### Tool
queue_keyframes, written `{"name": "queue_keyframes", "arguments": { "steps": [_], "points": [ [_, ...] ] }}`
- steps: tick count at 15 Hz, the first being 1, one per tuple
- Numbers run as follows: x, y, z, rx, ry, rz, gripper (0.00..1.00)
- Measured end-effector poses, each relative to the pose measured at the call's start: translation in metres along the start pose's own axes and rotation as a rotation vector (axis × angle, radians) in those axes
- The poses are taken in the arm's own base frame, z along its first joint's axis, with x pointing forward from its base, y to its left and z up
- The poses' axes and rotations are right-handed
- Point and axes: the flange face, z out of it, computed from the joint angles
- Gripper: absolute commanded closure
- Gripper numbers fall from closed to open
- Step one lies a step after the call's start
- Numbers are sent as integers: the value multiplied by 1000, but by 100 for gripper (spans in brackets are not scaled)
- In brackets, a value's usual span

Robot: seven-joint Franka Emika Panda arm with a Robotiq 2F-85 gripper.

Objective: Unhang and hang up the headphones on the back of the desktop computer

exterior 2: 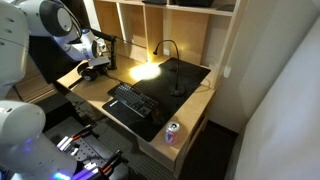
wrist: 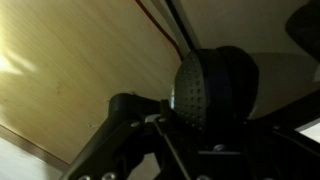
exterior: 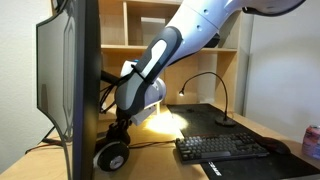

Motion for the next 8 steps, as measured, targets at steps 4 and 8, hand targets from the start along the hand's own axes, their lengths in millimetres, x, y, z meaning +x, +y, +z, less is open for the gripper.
{"name": "queue_keyframes", "arguments": {
  "steps": [4,8],
  "points": [
    [-22,1,-30,-3,-102,28,79],
    [-57,7,-76,-18,-199,72,79]
  ]
}}
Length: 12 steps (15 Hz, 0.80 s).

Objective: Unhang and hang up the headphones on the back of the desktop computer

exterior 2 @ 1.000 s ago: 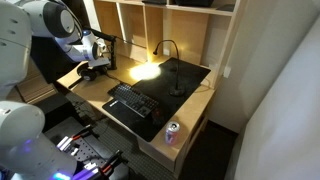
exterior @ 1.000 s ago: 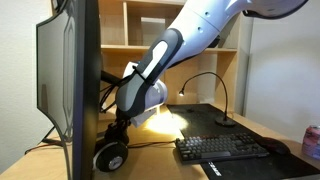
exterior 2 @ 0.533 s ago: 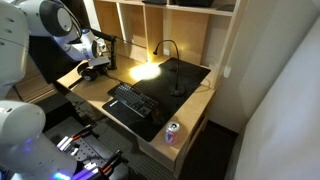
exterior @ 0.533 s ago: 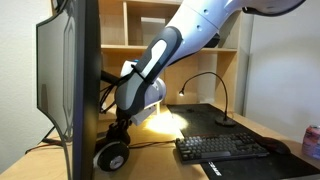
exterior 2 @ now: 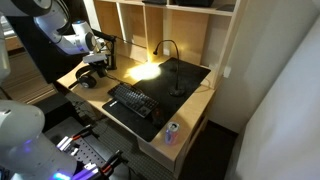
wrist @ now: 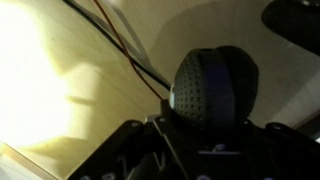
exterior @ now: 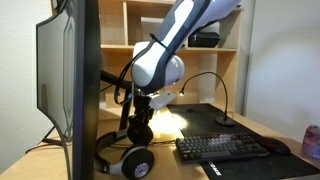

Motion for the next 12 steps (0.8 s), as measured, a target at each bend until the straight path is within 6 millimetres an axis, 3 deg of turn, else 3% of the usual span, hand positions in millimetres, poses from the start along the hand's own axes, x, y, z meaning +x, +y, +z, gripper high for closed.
{"name": "queue_keyframes", "arguments": {
  "steps": [4,8,10,12],
  "points": [
    [-50,26,-15,-18,-91,120,79],
    [-109,66,3,-24,-191,292,79],
    [-124,75,10,-14,-209,349,79],
    [-126,78,10,1,-193,386,79]
  ]
}}
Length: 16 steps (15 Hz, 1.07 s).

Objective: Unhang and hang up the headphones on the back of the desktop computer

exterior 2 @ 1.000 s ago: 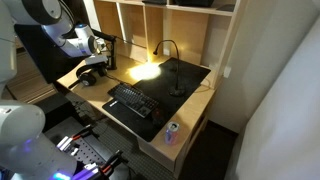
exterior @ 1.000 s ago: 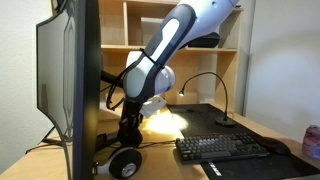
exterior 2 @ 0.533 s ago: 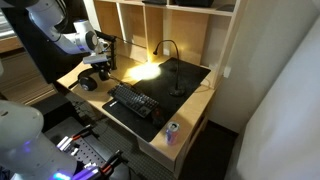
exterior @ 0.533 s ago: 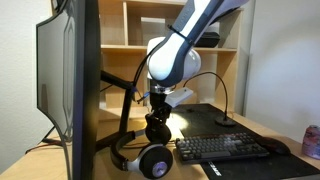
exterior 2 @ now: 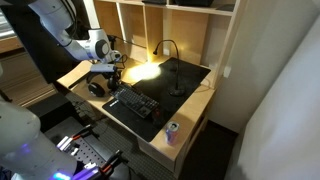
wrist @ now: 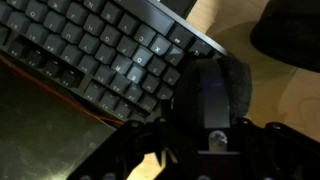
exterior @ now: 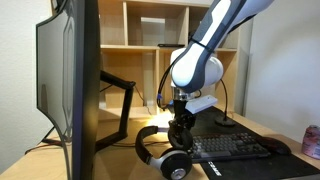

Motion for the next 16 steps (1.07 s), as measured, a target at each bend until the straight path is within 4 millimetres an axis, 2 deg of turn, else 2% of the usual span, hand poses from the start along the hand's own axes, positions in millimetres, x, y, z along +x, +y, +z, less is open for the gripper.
{"name": "queue_keyframes", "arguments": {
  "steps": [2,3,5,8,13,16],
  "points": [
    [1,1,-1,12,16,20,79],
    [1,1,-1,17,21,28,29],
    [2,0,-1,28,23,41,22],
    [3,-14,-3,55,19,46,2],
    [6,-36,-12,61,-15,8,0],
    [6,-41,-32,22,-40,3,0]
  ]
}}
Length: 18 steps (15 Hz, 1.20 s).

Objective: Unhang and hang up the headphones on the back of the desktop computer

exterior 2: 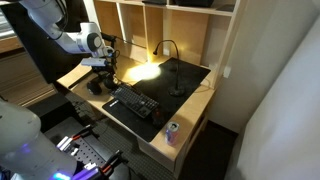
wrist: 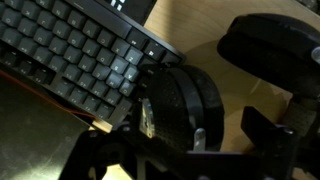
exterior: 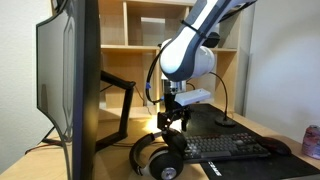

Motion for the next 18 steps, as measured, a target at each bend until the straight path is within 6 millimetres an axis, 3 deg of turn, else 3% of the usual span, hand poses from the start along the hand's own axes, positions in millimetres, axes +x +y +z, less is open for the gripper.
{"name": "queue_keyframes", "arguments": {
  "steps": [4,9,13,18],
  "points": [
    [-10,-19,-50,-44,-69,-5,0],
    [-10,-59,-113,107,24,-70,0],
    [-9,-60,-111,127,17,-28,0],
    [21,-52,-70,263,-31,213,0]
  ]
}}
